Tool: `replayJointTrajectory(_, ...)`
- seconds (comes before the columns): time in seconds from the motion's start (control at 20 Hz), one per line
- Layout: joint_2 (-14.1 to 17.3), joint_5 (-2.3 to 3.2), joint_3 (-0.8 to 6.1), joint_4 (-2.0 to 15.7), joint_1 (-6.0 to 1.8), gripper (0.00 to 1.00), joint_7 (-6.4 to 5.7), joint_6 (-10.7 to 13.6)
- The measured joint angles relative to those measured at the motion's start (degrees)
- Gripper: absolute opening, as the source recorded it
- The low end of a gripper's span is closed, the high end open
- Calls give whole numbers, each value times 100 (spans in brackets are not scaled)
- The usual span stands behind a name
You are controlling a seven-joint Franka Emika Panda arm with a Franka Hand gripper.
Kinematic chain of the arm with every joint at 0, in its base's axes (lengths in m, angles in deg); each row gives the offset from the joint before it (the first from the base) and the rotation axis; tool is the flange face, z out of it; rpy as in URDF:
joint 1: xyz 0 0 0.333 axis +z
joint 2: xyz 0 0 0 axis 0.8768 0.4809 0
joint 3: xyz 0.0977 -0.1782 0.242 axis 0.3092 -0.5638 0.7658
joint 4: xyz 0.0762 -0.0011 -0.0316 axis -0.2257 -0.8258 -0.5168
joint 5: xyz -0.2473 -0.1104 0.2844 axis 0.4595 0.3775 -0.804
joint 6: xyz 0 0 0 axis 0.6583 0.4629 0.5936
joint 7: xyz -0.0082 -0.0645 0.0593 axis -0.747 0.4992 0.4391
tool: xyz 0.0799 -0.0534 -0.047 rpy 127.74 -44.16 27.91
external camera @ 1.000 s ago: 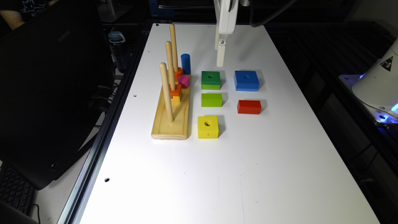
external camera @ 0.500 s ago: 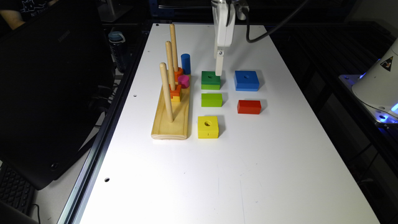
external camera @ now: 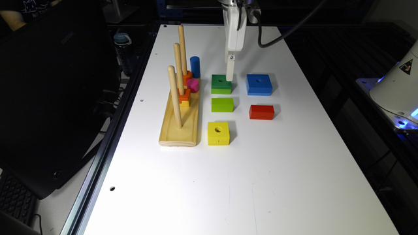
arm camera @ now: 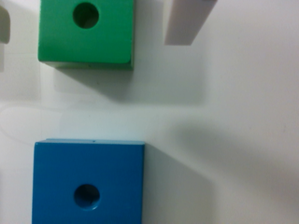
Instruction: Pick up green block.
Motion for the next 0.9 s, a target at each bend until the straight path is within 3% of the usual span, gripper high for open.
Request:
replayJointTrajectory(0.35, 84, 0, 19, 76, 0, 100, -8, -17)
replayJointTrajectory(0.65, 439, 0, 19, 105, -3, 100, -8, -378)
replayJointTrajectory(0.9, 452, 0, 19, 134, -4, 100, -8, -380)
